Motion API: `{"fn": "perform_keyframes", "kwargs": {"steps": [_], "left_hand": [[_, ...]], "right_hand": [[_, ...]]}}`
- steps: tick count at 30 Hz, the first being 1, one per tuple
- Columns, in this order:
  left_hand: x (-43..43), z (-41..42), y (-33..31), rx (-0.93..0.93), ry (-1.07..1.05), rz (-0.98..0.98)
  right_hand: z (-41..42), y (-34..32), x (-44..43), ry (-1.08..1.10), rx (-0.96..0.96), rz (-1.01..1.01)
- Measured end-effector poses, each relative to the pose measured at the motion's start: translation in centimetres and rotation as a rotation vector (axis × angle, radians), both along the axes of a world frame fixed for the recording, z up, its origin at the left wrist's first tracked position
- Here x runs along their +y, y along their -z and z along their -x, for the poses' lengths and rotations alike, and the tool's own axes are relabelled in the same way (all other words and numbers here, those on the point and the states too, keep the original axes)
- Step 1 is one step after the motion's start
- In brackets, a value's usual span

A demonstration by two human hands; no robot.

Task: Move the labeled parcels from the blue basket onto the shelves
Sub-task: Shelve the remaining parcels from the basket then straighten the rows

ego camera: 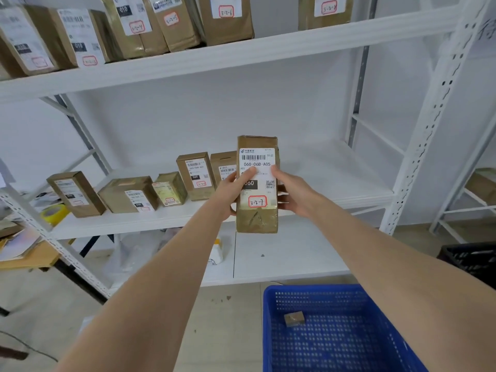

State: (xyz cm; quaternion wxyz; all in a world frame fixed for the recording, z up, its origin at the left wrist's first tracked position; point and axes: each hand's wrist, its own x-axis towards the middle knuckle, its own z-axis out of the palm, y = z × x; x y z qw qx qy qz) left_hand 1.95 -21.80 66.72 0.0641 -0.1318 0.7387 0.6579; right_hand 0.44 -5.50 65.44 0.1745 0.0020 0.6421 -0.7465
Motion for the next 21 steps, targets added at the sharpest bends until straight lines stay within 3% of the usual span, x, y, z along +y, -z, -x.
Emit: {"fn": "perform_keyframes", "kwargs": {"steps": [21], "left_hand": [[4.0,-2.0,-12.1,0.411,-0.04,0.04]], "right_hand": [[-1.4,-11.7,1.3,0.207,0.334,0.012]]}}
